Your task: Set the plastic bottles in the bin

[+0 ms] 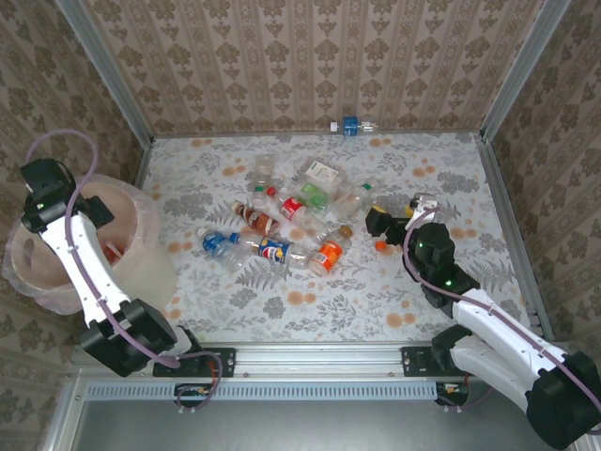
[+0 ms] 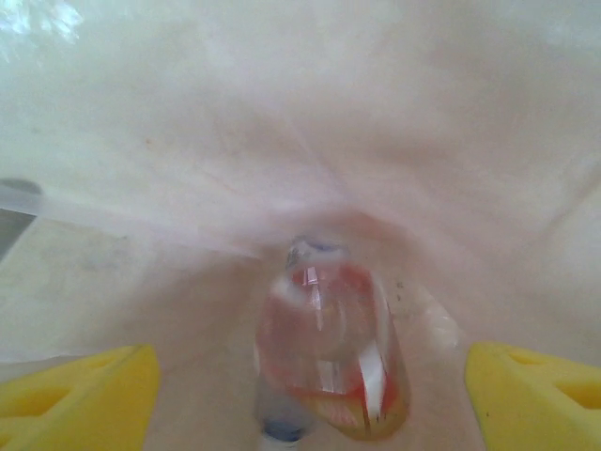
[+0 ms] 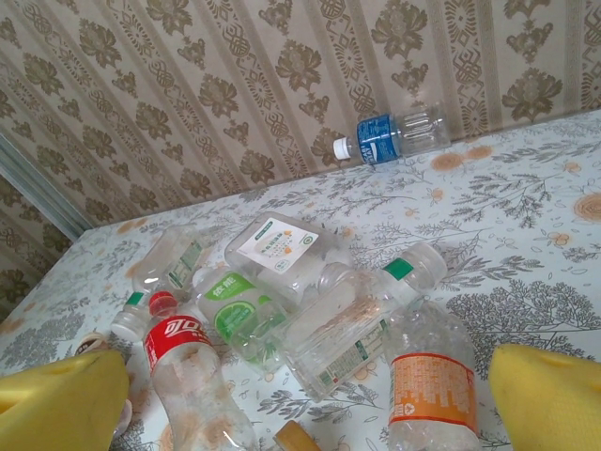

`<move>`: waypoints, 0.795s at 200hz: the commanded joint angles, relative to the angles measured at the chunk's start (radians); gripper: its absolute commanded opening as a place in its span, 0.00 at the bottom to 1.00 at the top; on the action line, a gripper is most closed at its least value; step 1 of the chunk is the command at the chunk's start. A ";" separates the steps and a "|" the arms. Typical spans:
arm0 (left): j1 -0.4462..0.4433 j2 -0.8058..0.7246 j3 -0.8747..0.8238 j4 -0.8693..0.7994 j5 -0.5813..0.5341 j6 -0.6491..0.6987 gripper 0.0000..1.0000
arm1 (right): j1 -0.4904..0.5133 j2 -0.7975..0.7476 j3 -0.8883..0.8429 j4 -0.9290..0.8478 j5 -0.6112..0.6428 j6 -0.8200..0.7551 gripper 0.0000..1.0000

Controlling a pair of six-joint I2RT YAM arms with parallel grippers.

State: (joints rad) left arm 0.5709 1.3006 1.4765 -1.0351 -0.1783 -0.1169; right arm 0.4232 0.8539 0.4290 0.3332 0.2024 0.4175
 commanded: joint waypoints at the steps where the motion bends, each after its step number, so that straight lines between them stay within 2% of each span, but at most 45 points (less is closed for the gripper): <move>1: 0.006 -0.025 0.001 0.015 0.016 -0.017 0.86 | -0.005 0.005 0.017 0.003 -0.005 -0.007 1.00; 32: -0.016 -0.069 0.024 0.007 0.055 -0.030 0.88 | -0.006 0.018 0.026 0.001 -0.008 -0.005 1.00; 61: -0.082 -0.159 0.046 0.026 0.063 -0.055 0.90 | -0.007 0.022 0.027 0.003 -0.005 0.006 1.00; 101: -0.254 -0.260 0.107 0.039 -0.019 -0.074 0.93 | -0.006 0.019 0.022 -0.001 -0.005 0.017 1.00; 120: -0.338 -0.287 0.139 0.047 -0.009 -0.101 0.94 | -0.007 0.020 0.024 -0.002 -0.001 0.015 1.00; 135: -0.423 -0.301 0.150 0.067 0.005 -0.128 0.95 | -0.007 0.018 0.025 -0.005 -0.003 0.011 1.00; 159: -0.565 -0.322 0.129 0.111 -0.052 -0.184 0.95 | -0.007 0.008 0.020 -0.011 -0.004 0.012 1.00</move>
State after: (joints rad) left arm 0.1028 0.9916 1.6119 -0.9745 -0.1764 -0.2245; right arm 0.4232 0.8726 0.4290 0.3328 0.2024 0.4221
